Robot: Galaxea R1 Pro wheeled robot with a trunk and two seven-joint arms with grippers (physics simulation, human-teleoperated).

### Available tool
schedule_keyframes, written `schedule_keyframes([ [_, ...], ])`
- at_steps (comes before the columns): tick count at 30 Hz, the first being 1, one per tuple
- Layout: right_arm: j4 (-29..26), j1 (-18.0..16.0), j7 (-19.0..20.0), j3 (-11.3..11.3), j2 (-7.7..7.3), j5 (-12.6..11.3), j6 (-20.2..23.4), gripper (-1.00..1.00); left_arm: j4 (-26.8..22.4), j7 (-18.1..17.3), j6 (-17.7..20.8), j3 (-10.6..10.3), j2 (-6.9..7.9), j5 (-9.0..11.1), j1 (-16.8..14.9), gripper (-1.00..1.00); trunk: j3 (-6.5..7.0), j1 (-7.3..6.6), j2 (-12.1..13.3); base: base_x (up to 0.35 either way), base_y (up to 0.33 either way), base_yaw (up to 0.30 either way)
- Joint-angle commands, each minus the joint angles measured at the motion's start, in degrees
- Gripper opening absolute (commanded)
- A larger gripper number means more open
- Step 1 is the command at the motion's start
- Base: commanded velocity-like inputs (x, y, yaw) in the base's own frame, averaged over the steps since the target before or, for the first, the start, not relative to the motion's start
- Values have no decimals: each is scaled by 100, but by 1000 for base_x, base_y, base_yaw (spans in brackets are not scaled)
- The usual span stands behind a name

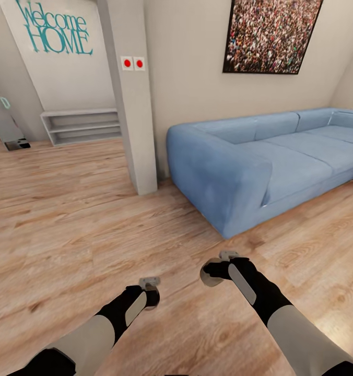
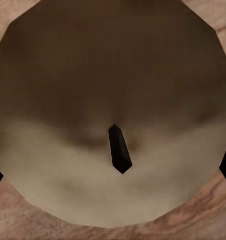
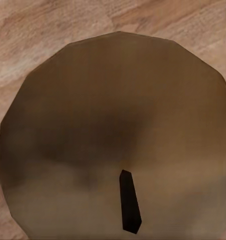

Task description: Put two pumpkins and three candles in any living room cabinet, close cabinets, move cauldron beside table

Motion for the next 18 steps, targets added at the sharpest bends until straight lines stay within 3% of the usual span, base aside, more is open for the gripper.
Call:
schedule_keyframes([
  [1,-8,-4,-58,28,-8,-67,10,-100,-10,46,21,-44,4,65,-2,-100,17,-3,0,0,0,0],
  [18,56,-4,-58,28,-8,-64,6,-100,-10,46,20,-44,-4,65,-10,-100,394,-47,22,0,0,0],
])
